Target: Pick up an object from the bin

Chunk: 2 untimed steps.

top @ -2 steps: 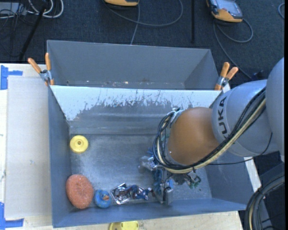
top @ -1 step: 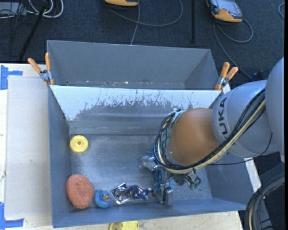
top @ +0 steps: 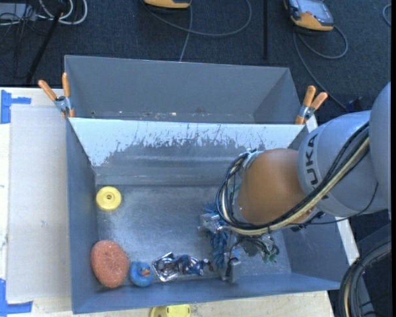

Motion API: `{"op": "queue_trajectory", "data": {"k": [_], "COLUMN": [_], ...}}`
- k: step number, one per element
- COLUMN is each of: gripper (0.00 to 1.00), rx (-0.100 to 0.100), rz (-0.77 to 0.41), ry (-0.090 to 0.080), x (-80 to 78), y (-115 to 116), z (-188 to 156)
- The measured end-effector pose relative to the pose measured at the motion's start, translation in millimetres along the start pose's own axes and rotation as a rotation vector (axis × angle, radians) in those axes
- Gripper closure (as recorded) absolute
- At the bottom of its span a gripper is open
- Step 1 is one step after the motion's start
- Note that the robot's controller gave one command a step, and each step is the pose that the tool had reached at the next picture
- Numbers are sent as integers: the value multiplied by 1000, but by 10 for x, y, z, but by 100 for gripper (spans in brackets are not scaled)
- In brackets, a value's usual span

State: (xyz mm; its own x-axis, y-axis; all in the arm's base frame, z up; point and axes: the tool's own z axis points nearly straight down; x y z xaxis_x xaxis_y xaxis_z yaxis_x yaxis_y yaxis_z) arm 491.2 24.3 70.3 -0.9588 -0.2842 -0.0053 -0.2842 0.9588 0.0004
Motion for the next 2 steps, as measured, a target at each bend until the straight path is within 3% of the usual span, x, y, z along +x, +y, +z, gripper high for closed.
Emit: {"op": "queue_trajectory", "data": {"k": [1, 2], "gripper": [0, 0], "rx": [0, 2], "rz": [150, 97], "ry": [3, -15], "x": [49, 172], "y": [-169, -240], "z": [4, -19]}}
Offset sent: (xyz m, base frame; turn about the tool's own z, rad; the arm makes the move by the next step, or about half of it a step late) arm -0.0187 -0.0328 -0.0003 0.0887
